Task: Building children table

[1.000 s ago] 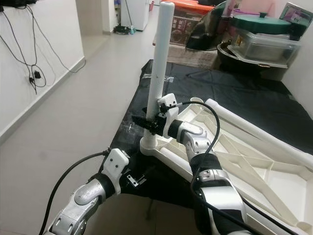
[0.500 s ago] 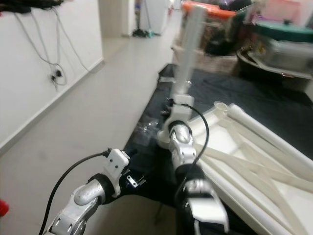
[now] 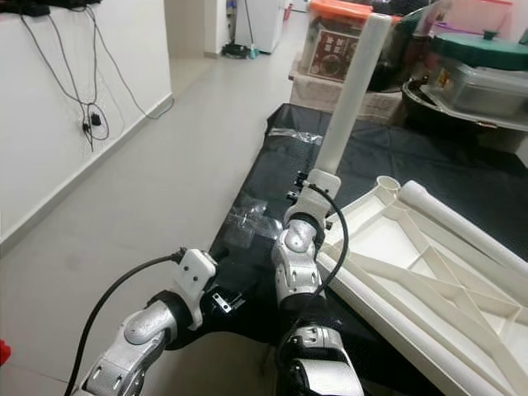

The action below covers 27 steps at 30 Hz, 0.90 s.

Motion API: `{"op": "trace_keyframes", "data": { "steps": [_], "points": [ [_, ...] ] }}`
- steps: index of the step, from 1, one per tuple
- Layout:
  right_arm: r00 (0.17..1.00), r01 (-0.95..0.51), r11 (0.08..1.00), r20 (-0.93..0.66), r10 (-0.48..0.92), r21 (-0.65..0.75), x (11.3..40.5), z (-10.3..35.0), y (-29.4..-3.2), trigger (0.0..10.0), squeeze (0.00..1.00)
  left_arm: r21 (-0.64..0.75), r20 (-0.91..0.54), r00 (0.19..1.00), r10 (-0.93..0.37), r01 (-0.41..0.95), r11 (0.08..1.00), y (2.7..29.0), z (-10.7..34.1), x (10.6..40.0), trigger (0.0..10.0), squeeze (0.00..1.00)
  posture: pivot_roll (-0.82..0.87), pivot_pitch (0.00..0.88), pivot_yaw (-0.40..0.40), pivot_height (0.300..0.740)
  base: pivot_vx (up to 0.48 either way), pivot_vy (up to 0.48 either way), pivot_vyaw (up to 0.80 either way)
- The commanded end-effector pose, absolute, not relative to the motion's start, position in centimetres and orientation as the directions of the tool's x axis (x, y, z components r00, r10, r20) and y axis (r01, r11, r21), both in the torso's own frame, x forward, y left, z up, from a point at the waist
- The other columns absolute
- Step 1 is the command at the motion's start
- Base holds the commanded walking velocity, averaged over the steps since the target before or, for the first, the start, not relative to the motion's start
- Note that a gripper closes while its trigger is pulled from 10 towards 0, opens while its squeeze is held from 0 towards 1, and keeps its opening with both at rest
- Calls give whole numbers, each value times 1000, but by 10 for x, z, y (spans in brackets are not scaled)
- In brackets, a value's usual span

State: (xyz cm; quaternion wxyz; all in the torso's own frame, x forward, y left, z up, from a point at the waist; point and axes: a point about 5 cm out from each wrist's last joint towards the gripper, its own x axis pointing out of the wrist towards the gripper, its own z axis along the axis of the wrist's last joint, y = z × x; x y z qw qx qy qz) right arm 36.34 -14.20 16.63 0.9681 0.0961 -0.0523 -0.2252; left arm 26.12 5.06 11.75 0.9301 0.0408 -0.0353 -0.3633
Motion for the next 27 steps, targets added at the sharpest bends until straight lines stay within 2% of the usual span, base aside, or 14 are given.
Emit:
{"op": "trace_keyframes", "data": {
  "steps": [1, 2, 3, 5, 6, 12, 13, 18, 19, 27],
  "points": [
    [907, 383, 898, 97, -410, 216, 358, 166, -138, 10000, 1000, 94, 25, 727, -686, 681, 726, 49, 117, 261, 10000, 0, 169, 0, -105, 740, 0, 0, 0],
    [907, 383, 898, 97, -410, 216, 358, 166, -138, 10000, 1000, 94, 25, 727, -686, 681, 726, 49, 117, 261, 10000, 0, 169, 0, -105, 740, 0, 0, 0],
    [914, 357, 917, 138, -383, 180, 356, 168, -141, 10000, 949, 94, 25, 728, -685, 681, 726, 49, 117, 261, 10000, 0, 169, 0, -105, 740, 0, 0, 0],
    [914, 353, 920, 145, -378, 172, 355, 169, -141, 10000, 949, 94, 26, 728, -685, 681, 727, 49, 117, 261, 10000, 0, 169, 0, -105, 740, 0, 0, 0],
    [922, 326, 931, 165, -351, 161, 353, 169, -143, 10000, 0, 94, 26, 728, -685, 681, 727, 49, 117, 261, 10000, 0, 169, 0, -105, 740, 0, 0, 0],
    [943, 264, 952, 168, -288, 152, 347, 163, -148, 10000, 0, 93, 25, 728, -685, 681, 726, 49, 117, 261, 10000, 0, 159, 0, -104, 740, 0, 0, 0],
    [960, 199, 971, 172, -220, 135, 342, 160, -146, 10000, 0, 94, 24, 727, -686, 681, 726, 49, 117, 261, 10000, 0, 159, 0, -104, 740, 0, 0, 0],
    [980, 98, 989, 164, -116, 113, 329, 154, -143, 10000, 0, 93, 24, 728, -685, 680, 727, 49, 117, 261, 10000, 0, 158, 0, -106, 740, 0, 0, 0],
    [988, 47, 995, 141, -58, 82, 313, 146, -143, 10000, 0, 93, 24, 728, -685, 680, 727, 49, 117, 261, 10000, 0, 154, 0, -104, 740, 0, 0, 0],
    [991, 47, 998, 124, -54, 52, 293, 138, -147, 10000, 0, 90, 20, 733, -680, 676, 731, 49, 116, 262, 10000, 0, 145, 0, -104, 740, 0, 0, 0]
  ]
}}
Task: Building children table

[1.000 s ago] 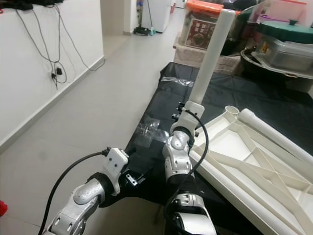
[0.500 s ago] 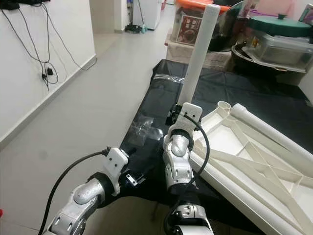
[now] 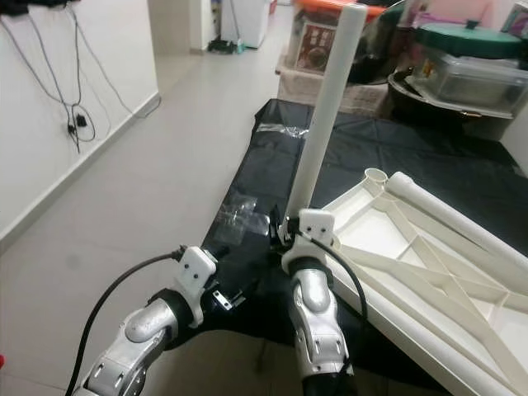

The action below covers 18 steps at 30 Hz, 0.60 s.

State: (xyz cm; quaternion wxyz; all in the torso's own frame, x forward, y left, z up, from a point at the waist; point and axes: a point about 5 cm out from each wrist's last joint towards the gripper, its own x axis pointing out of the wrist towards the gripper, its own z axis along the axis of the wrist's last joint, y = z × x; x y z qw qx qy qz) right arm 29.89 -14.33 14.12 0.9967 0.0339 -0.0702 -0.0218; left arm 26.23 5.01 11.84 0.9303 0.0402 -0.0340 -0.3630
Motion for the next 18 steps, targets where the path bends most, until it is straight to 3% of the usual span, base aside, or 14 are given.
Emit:
{"op": "trace_keyframes", "data": {
  "steps": [1, 9, 12, 18],
  "points": [
    [992, 52, 998, 109, -56, 41, 284, 133, -149, 10000, 0, 87, 16, 738, -675, 672, 736, 50, 116, 263, 10000, 0, 145, 0, -104, 740, 0, 0, 0],
    [995, 83, 996, 58, -84, 12, 259, 120, -150, 10000, 0, 117, -15, 741, -671, 668, 735, 50, 112, 264, 10000, 0, 139, 0, -103, 740, 0, 0, -659],
    [994, 96, 995, 55, -97, 13, 256, 119, -149, 10000, 0, 116, -24, 746, -666, 664, 739, 50, 111, 265, 10000, 0, 136, 0, -98, 740, 0, -309, -700],
    [992, 107, 994, 59, -108, 20, 256, 119, -151, 10000, 0, 120, -32, 746, -665, 663, 739, 51, 109, 265, 10000, 0, 133, 0, -94, 740, 0, -480, 0]
  ]
}}
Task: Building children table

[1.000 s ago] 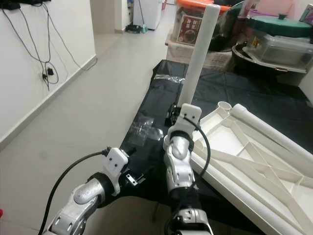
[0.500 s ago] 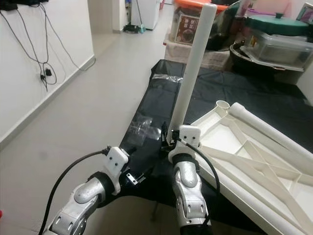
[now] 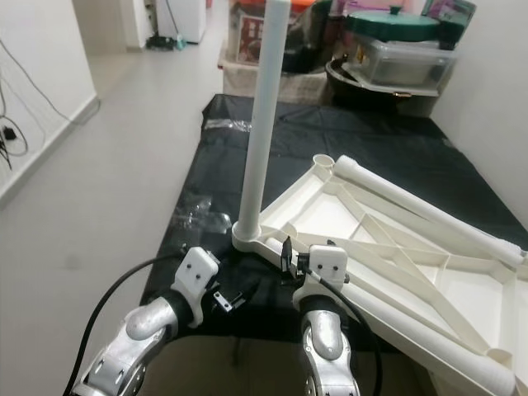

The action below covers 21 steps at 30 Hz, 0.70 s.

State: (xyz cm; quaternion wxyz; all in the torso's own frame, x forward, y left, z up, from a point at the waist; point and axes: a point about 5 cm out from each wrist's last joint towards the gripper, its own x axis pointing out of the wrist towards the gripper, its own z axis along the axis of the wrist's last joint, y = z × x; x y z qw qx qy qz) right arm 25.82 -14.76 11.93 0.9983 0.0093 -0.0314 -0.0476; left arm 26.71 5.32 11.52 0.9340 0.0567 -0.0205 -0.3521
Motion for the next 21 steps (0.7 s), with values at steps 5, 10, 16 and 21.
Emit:
{"op": "trace_keyframes", "data": {
  "steps": [5, 10, 16, 21],
  "points": [
    [990, 108, 993, 85, -111, 36, 259, 127, -152, 10000, 0, 127, -44, 748, -662, 662, 739, 51, 108, 265, 10000, 0, 135, 0, -94, 740, 0, -480, 0],
    [987, 113, 993, 106, -117, 43, 264, 134, -154, 10000, 0, 129, -45, 749, -661, 661, 739, 51, 108, 265, 10000, 0, 137, 0, -95, 740, 0, -480, 0],
    [984, 114, 992, 129, -120, 50, 267, 141, -156, 10000, 0, 125, -43, 747, -663, 663, 738, 50, 108, 265, 10000, 0, 135, 0, -92, 740, 0, -477, 0],
    [977, 127, 990, 164, -134, 57, 275, 151, -160, 10000, 0, 122, -42, 749, -661, 660, 741, 50, 108, 265, 10000, 0, 138, 0, -97, 740, 0, -471, 0]
  ]
}}
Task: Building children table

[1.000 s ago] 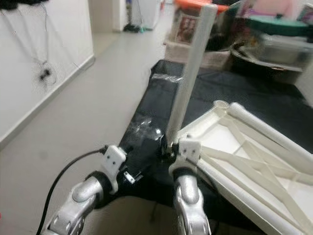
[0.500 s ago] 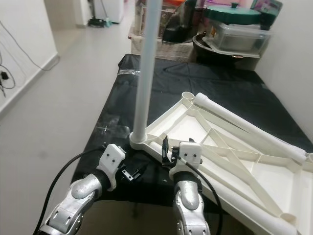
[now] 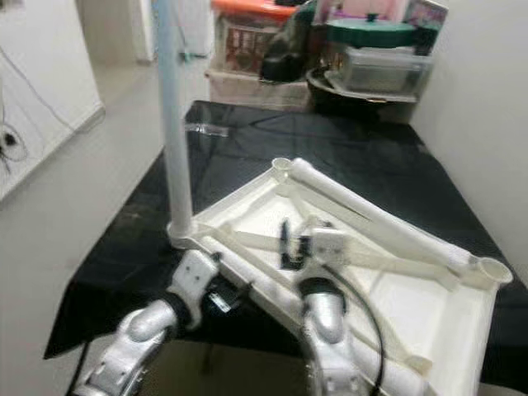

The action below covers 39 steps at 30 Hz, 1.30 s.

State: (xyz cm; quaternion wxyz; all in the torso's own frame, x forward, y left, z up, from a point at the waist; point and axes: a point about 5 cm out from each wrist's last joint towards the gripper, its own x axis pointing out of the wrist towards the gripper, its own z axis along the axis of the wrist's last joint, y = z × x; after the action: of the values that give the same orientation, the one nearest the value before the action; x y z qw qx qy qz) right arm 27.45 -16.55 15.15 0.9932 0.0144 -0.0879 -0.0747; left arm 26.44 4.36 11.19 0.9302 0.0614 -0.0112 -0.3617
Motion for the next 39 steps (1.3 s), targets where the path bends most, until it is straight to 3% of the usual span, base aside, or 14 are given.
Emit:
{"op": "trace_keyframes", "data": {
  "steps": [1, 7, 12, 18, 21, 24, 25, 29, 35, 39],
  "points": [
    [973, 129, 990, 182, -139, 62, 279, 157, -161, 10000, 0, 121, -42, 751, -659, 658, 743, 50, 108, 266, 10000, 0, 138, 0, -98, 740, 0, -469, 0],
    [965, 131, 988, 219, -145, 76, 286, 171, -163, 10000, 0, 115, -45, 752, -658, 658, 744, 50, 108, 266, 10000, 0, 138, 0, -98, 740, 0, -388, 0],
    [916, 261, 959, 284, -282, 109, 309, 219, -192, 10000, 0, 89, -53, 761, -647, 649, 756, 52, 107, 268, 10000, 0, 136, 0, -98, 740, 0, 0, 0],
    [846, 518, 855, 142, -514, 10, 327, 230, -233, 10000, 0, 85, -52, 762, -645, 647, 758, 52, 108, 267, 10000, 0, 136, 0, -103, 740, 0, 0, 0],
    [823, 566, 824, 73, -564, -22, 328, 225, -245, 10000, 0, 85, -52, 762, -645, 647, 758, 52, 108, 267, 10000, 0, 136, 0, -103, 740, 0, 0, 0],
    [790, 594, 798, -115, -602, -99, 325, 210, -266, 10000, 0, 84, -52, 762, -645, 647, 758, 52, 108, 267, 10000, 0, 136, 0, -104, 740, 0, 0, 0],
    [777, 567, 822, -298, -555, -54, 320, 200, -275, 10000, 0, 82, -53, 762, -645, 647, 758, 52, 108, 267, 10000, 0, 134, 0, -102, 740, 0, 0, 0],
    [771, 554, 833, -375, -514, -3, 320, 198, -276, 10000, 0, 80, -54, 762, -645, 647, 758, 51, 108, 267, 10000, 0, 134, 0, -102, 740, 0, 0, 0],
    [752, 438, 898, -567, -337, 48, 320, 182, -266, 10000, 0, 77, -55, 763, -644, 647, 759, 51, 108, 266, 10000, 0, 130, 0, -100, 740, 0, 0, 0],
    [677, 392, 917, -698, -235, 71, 312, 162, -255, 10000, 0, 72, -58, 764, -642, 645, 761, 51, 108, 265, 10000, 0, 130, 0, -109, 740, 0, 0, 0]
  ]
}}
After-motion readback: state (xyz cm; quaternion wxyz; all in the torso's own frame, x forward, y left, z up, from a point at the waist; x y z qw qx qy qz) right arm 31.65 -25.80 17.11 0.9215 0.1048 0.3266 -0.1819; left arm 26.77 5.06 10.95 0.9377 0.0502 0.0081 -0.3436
